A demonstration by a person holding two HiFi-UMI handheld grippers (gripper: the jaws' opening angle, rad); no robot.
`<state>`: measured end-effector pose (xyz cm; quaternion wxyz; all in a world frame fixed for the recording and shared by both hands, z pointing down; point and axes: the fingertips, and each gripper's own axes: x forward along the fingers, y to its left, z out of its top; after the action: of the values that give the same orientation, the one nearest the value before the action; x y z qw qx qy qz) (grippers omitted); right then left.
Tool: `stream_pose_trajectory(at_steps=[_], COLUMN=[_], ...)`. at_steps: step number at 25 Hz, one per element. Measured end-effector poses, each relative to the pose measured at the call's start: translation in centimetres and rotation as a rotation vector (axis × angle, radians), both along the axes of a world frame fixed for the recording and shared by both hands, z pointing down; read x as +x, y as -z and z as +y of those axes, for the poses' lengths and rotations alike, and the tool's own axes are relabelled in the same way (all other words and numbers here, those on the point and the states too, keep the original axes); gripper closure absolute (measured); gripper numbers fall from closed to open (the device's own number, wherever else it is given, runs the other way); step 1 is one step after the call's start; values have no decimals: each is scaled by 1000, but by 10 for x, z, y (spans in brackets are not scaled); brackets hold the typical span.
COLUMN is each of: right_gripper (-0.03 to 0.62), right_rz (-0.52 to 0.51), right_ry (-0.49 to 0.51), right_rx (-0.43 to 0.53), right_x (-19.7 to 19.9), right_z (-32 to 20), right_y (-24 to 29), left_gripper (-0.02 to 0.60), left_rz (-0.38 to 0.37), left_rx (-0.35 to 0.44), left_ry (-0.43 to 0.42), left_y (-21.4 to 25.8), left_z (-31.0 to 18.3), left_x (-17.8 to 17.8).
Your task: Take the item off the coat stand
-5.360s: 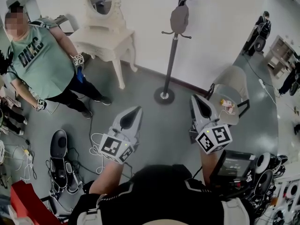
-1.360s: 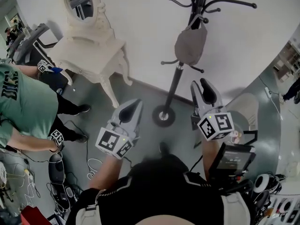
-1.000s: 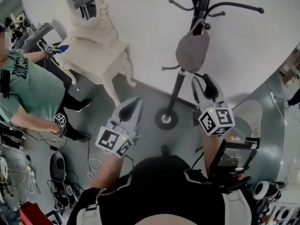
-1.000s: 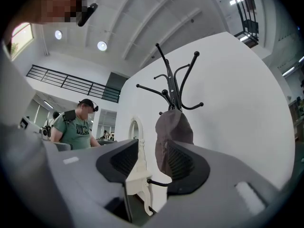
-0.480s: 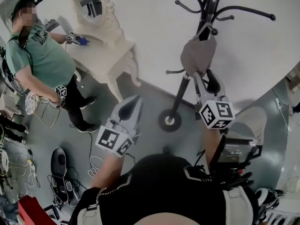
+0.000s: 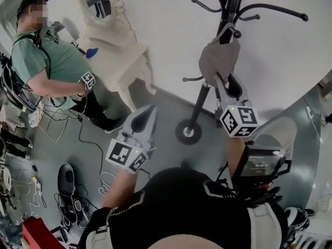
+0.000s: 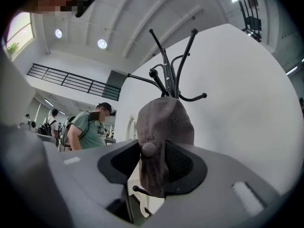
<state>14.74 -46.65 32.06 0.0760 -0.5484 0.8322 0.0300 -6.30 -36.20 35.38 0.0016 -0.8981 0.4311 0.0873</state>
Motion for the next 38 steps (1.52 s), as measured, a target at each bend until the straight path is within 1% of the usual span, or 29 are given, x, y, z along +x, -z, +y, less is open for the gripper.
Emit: stream_pose_trajectory(at_steps=[4, 10, 15, 22, 38], right_gripper=[466, 485, 494, 500, 510], right_rz=[-6, -19, -38, -36, -49], right_ry=[-2, 9, 14, 9, -2], right_rx=[13, 23, 49, 76, 171], right_x=[1, 0, 1, 3, 13], right_z=[-1, 1, 7, 10, 26], right_y=[3, 7, 19, 30, 69], left_gripper=[575, 575, 575, 575, 575], left_rz=[-1, 2, 5, 10, 16], left_rx=[-5, -9, -14, -14, -12], left_ry=[-1, 4, 5, -3, -26], left_y=[-2, -4, -5, -7, -9], left_z=[0, 3, 5, 3, 0], left_x=[2, 1, -2, -2, -1])
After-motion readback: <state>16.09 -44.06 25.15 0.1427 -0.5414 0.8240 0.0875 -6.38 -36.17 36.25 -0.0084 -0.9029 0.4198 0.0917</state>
